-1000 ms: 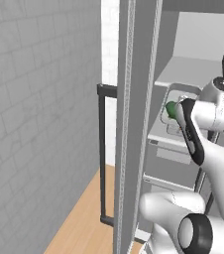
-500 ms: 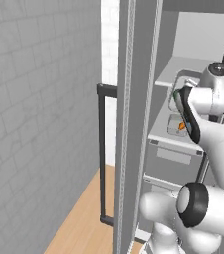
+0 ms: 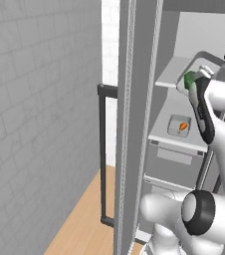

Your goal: Take the meat container that has the chicken drumstick and place it on the second highest rack of the freezer. Then take the vegetable container that has the garlic and broccoli and place it on the highest rack of the freezer.

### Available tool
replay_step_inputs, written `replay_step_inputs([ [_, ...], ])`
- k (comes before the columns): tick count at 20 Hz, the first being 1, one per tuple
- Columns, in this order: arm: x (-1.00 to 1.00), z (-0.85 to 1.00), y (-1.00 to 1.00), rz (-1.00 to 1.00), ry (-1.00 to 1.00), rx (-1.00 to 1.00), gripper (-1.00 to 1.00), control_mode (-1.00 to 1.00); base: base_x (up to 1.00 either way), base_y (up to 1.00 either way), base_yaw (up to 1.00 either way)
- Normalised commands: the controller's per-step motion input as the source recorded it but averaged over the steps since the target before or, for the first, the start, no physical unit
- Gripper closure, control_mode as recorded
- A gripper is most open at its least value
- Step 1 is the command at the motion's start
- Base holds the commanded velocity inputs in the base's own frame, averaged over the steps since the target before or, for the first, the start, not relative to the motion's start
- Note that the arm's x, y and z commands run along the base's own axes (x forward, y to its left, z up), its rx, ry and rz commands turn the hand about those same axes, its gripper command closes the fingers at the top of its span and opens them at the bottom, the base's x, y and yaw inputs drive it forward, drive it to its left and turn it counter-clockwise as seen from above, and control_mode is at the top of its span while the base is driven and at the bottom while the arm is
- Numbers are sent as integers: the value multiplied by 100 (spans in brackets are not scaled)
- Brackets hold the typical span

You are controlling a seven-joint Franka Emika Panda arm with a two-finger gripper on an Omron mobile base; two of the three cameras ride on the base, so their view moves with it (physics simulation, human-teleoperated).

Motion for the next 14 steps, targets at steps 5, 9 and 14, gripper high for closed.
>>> replay_step_inputs([
  [5, 67, 63, 0, 0, 4, 0, 100, -100, 0, 0, 0],
  [9, 57, 23, -10, 0, 10, 0, 100, -100, 0, 0, 0],
  [14, 58, -3, -33, -2, 12, 0, 100, -100, 0, 0, 0],
])
